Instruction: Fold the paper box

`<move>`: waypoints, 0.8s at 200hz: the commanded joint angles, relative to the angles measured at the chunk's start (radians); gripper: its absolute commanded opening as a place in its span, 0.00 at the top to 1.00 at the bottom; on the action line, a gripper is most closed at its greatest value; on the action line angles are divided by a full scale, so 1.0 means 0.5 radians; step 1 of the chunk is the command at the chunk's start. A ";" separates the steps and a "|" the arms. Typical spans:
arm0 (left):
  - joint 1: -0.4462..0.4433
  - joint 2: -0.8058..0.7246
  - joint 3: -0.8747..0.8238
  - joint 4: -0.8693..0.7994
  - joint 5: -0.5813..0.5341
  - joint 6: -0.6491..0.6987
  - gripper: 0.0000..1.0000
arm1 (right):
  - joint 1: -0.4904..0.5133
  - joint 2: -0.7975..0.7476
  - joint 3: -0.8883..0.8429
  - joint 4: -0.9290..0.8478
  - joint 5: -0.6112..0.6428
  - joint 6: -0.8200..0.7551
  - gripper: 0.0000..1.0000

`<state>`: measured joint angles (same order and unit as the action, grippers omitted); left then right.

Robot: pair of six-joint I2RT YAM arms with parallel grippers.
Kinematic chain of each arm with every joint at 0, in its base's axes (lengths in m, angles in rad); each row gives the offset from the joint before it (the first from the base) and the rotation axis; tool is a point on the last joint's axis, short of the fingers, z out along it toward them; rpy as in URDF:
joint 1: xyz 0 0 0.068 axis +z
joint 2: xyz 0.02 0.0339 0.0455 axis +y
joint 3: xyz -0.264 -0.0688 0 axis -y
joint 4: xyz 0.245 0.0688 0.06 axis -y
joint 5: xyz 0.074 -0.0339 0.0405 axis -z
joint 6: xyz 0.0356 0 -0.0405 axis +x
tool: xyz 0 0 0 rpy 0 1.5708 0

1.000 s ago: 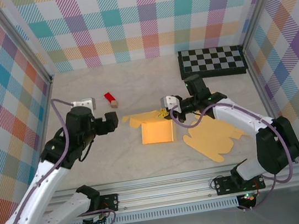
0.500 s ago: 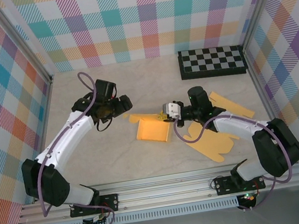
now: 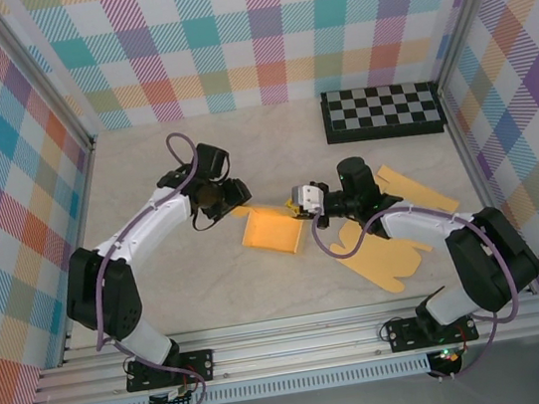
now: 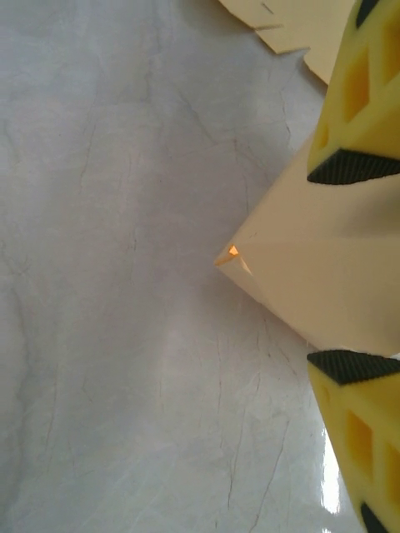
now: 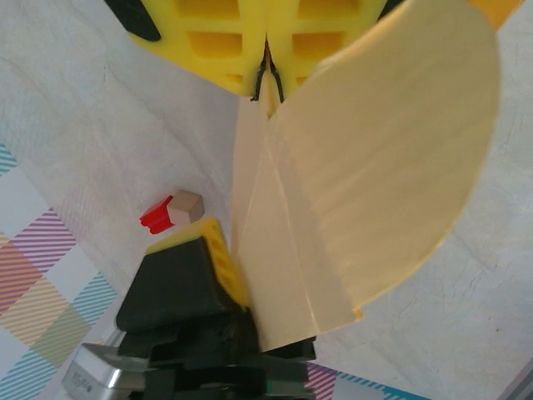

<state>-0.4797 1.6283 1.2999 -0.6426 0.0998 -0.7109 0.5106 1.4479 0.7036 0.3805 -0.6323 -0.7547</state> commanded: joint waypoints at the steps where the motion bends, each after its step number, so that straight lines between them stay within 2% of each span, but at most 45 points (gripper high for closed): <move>1: -0.085 0.021 0.103 0.024 0.100 -0.003 0.51 | 0.010 0.034 -0.001 0.063 -0.085 0.018 1.00; 50: -0.168 -0.026 0.021 0.104 0.174 -0.170 0.58 | 0.010 0.067 -0.016 0.031 -0.067 -0.016 1.00; 86: -0.208 -0.119 -0.153 0.240 0.176 -0.305 0.69 | 0.010 0.092 -0.039 0.014 -0.053 -0.051 1.00; 102: -0.240 -0.121 -0.181 0.217 0.116 -0.262 0.73 | 0.012 0.095 -0.049 -0.022 -0.033 -0.086 1.00; 147: -0.340 -0.103 -0.315 0.139 -0.057 -0.122 0.74 | 0.052 0.092 -0.075 -0.228 0.099 -0.289 1.00; 160: -0.375 -0.106 -0.329 0.076 -0.169 -0.061 0.74 | 0.076 0.081 -0.058 -0.334 0.151 -0.352 1.00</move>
<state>-0.5938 1.5944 1.1709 -0.5468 0.0189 -0.8314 0.5251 1.4826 0.6666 0.2989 -0.6090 -0.8742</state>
